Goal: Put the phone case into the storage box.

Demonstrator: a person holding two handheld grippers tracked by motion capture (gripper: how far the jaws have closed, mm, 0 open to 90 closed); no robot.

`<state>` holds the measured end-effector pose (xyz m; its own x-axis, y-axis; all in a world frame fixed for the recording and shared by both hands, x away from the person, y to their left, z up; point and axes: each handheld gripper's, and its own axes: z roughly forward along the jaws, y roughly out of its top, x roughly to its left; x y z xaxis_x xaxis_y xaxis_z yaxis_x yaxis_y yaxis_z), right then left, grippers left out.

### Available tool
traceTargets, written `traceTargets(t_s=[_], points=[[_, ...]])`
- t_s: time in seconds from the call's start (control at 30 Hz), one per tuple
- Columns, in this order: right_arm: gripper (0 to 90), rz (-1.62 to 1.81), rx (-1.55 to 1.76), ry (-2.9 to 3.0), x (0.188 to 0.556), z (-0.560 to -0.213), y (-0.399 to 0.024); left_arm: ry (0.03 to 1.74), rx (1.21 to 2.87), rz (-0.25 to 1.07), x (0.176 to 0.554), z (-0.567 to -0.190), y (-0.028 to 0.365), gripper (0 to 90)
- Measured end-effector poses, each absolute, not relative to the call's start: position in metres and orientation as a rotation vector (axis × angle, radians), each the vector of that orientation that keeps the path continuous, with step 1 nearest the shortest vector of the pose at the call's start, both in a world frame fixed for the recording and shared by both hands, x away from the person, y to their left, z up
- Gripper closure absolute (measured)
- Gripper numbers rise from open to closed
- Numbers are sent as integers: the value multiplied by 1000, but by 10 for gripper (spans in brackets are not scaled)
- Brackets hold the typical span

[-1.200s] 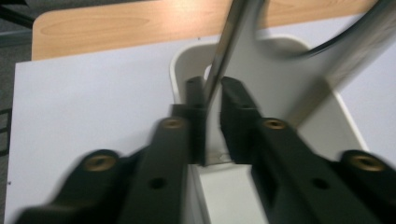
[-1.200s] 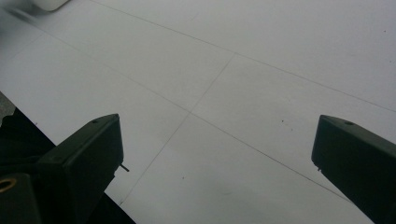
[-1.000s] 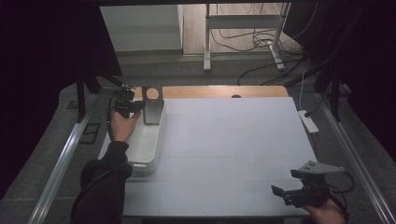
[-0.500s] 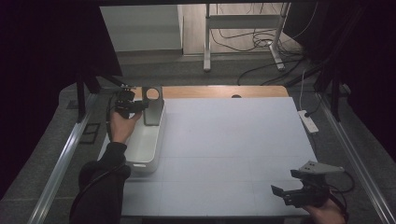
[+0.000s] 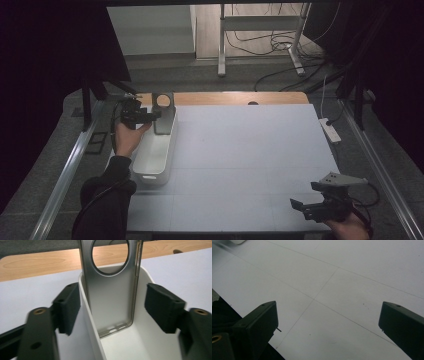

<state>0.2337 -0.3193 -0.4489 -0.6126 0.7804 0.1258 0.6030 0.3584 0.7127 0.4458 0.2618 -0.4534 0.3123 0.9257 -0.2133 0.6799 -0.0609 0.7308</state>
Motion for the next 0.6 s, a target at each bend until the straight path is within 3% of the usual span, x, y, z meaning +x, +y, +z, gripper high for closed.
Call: traceTargets(t_s=[0.33,0.6], points=[[31,1097,1240,2389,234,-449,-319,1395,1805,329,444,-455,261,100],[31,1094,1235,2391,234,-449,-319,1323,1844,343,436,-450,257,56]])
